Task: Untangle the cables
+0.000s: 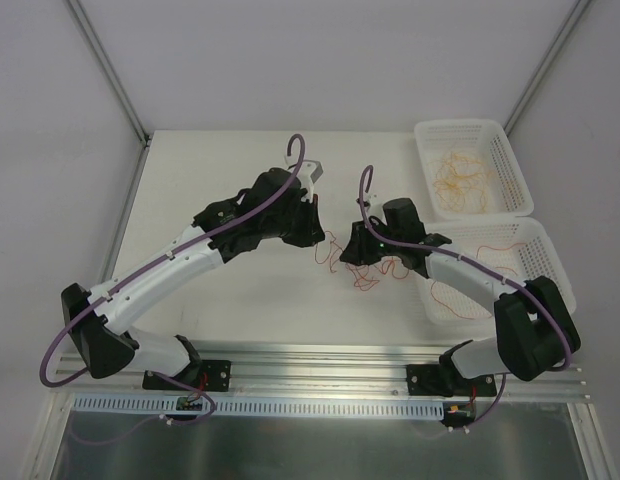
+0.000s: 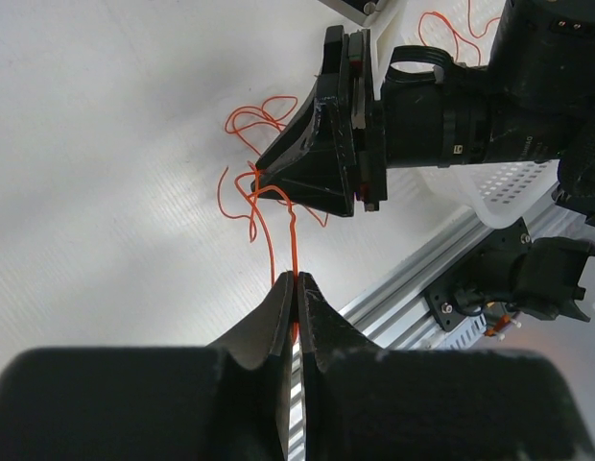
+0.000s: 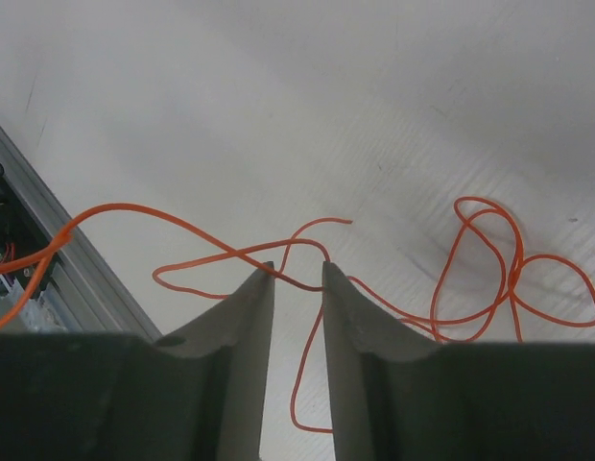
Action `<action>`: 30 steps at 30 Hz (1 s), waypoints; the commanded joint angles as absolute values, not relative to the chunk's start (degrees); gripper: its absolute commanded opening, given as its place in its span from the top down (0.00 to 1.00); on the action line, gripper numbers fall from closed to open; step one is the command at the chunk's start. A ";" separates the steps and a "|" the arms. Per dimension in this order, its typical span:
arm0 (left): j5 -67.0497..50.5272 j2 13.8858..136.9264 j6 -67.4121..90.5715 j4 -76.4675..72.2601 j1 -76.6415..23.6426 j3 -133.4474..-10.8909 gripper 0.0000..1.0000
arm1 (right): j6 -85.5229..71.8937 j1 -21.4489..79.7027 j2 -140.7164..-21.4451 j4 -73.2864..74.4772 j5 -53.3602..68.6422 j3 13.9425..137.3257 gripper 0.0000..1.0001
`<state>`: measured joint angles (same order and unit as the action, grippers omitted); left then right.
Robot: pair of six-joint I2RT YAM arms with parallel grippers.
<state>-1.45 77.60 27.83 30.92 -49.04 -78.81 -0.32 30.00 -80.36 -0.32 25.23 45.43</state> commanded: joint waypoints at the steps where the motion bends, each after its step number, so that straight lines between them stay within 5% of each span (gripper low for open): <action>1: -0.97 75.85 27.60 30.59 -48.87 -78.05 1.00 | 1.23 30.24 -79.37 -3.17 27.77 47.90 0.73; 7: 1.40 75.06 28.30 30.67 -48.08 -76.29 1.00 | 1.49 30.32 -76.91 -1.94 28.12 47.38 0.99; 20: 1.49 70.23 31.65 31.38 -24.71 -61.72 1.00 | 3.78 29.88 -60.83 10.98 27.07 46.75 0.99; 30: 0.18 68.91 29.09 32.17 -11.35 -57.13 1.00 | 5.36 25.14 -51.24 26.25 24.44 57.56 0.99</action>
